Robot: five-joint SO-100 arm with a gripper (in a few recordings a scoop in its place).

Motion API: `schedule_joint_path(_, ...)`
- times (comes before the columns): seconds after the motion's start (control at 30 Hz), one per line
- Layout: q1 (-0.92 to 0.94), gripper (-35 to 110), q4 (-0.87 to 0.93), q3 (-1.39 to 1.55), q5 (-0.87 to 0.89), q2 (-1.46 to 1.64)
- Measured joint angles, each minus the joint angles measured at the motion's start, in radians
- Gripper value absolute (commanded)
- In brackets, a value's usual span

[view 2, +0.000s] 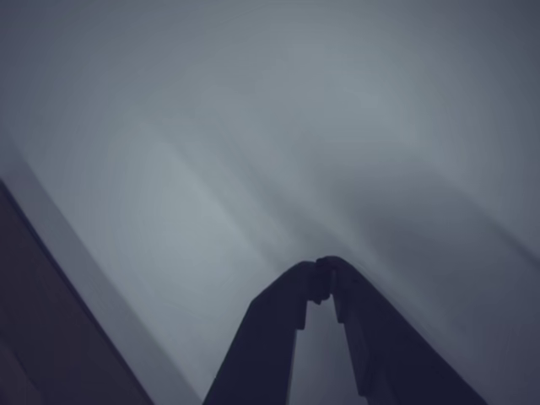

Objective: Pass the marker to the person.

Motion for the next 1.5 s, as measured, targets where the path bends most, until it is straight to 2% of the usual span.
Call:
schedule_joint_path(0.23, -0.127, -5, -0.225, -0.376, 0.233, -0.360)
schedule_joint_path(0.6, -0.272, -5, -0.327, -0.982, 0.535, -0.828)
schedule_joint_path(0.87, -0.405, -5, -0.321, -1.367, 0.782, -1.081)
schedule_joint_path(1.3, -0.555, -5, -0.336, -1.660, 1.195, -1.290)
schedule_joint_path(1.5, -0.615, -5, -0.187, -1.807, 1.350, -1.488)
